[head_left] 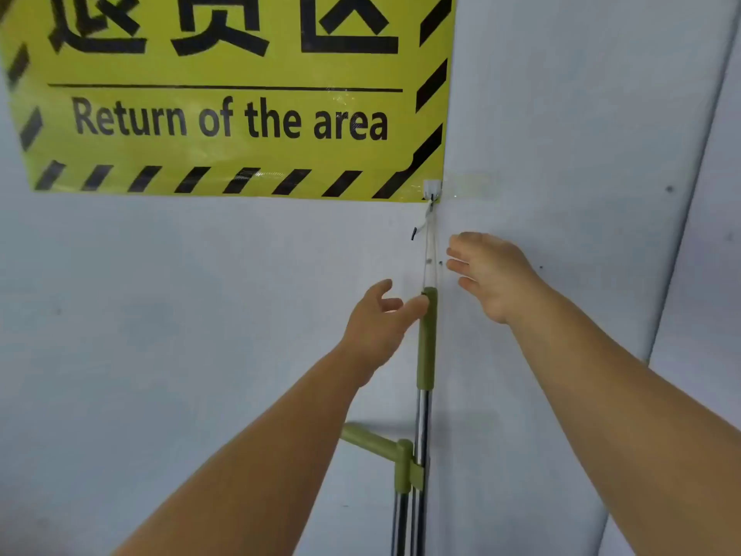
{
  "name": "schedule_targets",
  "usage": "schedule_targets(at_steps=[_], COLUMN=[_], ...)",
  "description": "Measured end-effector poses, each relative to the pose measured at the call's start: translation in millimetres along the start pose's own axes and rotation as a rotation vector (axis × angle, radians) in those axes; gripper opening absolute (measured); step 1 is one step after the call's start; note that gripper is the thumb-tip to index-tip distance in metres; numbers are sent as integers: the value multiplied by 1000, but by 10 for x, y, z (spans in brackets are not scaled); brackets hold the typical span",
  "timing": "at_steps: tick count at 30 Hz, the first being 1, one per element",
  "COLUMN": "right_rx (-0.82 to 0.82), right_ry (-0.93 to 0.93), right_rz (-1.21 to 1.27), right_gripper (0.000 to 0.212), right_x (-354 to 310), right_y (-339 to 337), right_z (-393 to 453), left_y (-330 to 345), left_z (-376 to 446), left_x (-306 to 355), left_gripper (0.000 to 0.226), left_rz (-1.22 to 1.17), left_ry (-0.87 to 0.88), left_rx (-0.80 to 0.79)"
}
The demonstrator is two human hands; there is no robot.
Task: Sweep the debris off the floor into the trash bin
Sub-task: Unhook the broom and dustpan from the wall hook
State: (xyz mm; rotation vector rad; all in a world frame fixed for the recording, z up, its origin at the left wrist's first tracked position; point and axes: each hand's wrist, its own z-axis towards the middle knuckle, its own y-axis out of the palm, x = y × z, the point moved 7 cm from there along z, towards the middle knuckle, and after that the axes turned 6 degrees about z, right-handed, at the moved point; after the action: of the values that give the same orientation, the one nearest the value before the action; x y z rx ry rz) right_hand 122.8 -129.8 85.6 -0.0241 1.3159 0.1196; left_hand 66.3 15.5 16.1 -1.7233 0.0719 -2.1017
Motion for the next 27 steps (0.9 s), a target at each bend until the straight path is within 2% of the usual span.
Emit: schedule_targets(at_steps=[3, 5, 9, 11, 21, 24, 27], right_rx=[6, 14, 18, 34, 106, 132, 143], right_ry=[-24, -44, -107, -140, -274, -354, -446], right_rz=[-66, -76, -78, -85, -72, -76, -94], right_gripper=[42, 37, 12, 19, 18, 17, 24], right_x=[29, 58, 21, 21, -106, -285, -459], right_y=[15, 49, 130, 154, 107, 97, 135], right_z=[194, 337, 534, 599, 694, 672, 639], left_y=[147, 219, 253, 267, 304, 272, 256], left_z=[141, 219, 358, 399, 412, 392, 358], left_x=[-44, -102, -132, -149, -19, 104, 223], left_gripper=[66, 60, 45, 41, 34, 34, 32], left_rz=[67, 71, 88, 89, 108, 121, 126], left_ry=[-19, -45, -53, -62, -28, -1, 18], left_rx=[-20, -26, 8, 18, 115, 129, 142])
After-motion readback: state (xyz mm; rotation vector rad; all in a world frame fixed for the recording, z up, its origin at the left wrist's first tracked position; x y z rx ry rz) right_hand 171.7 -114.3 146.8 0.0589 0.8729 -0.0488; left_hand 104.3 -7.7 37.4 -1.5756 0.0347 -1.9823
